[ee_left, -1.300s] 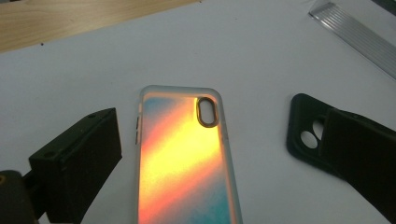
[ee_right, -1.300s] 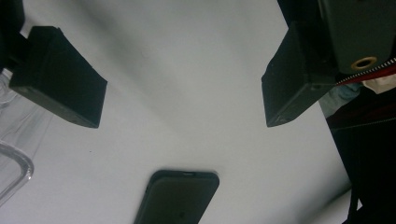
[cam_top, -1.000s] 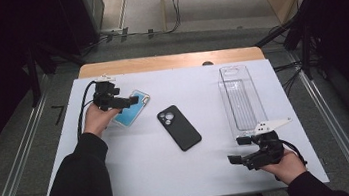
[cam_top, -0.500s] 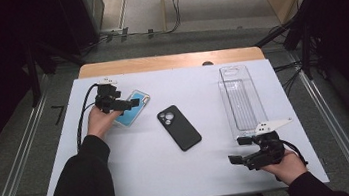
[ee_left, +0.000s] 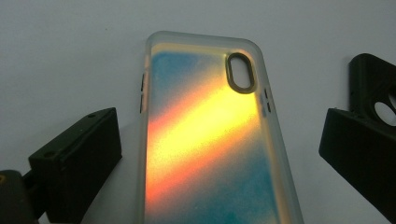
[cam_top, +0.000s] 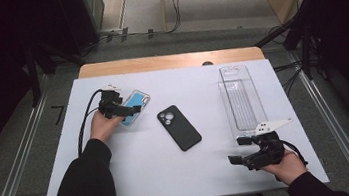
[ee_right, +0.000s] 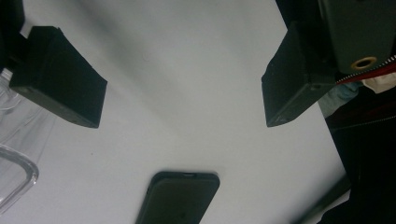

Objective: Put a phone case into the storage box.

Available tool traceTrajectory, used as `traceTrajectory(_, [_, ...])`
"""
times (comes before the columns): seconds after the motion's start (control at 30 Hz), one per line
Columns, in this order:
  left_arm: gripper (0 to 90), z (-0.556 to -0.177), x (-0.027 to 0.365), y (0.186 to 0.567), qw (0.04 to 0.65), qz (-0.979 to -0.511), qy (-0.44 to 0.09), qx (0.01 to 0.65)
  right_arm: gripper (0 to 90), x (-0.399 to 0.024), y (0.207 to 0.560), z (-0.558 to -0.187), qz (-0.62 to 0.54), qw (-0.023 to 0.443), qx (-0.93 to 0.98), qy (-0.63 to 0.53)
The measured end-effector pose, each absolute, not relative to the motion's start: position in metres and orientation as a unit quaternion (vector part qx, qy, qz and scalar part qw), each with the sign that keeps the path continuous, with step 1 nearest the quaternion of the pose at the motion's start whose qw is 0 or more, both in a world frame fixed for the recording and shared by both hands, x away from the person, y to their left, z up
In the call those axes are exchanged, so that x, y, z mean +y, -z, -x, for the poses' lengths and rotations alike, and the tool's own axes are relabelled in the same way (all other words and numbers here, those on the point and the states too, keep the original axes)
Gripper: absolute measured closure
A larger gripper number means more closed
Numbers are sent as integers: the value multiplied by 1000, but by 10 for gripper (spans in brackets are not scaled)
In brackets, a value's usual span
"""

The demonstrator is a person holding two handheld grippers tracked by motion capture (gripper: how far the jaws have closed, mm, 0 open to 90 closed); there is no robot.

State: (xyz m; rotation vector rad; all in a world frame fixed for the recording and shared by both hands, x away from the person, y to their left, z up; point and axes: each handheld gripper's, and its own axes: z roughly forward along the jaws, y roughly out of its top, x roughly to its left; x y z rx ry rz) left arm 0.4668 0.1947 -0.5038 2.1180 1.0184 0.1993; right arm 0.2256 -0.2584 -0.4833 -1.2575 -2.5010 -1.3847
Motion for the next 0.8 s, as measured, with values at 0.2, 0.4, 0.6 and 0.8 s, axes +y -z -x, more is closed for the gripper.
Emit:
traceTrajectory(0.2, [0,-464,192,506,375,-835,-98,391,122,-258,483,-225,403,9,-801,442])
traceTrajectory(0.4, [0,-459,182,508,340,-851,-136,377,122,-258,483,-225,402,10,-802,442])
traceTrajectory(0.6, [0,-457,176,509,320,-859,-160,367,122,-258,484,-225,403,9,-802,441])
traceTrajectory(0.8, [104,-453,179,508,334,-850,-170,370,122,-258,484,-225,404,8,-802,441])
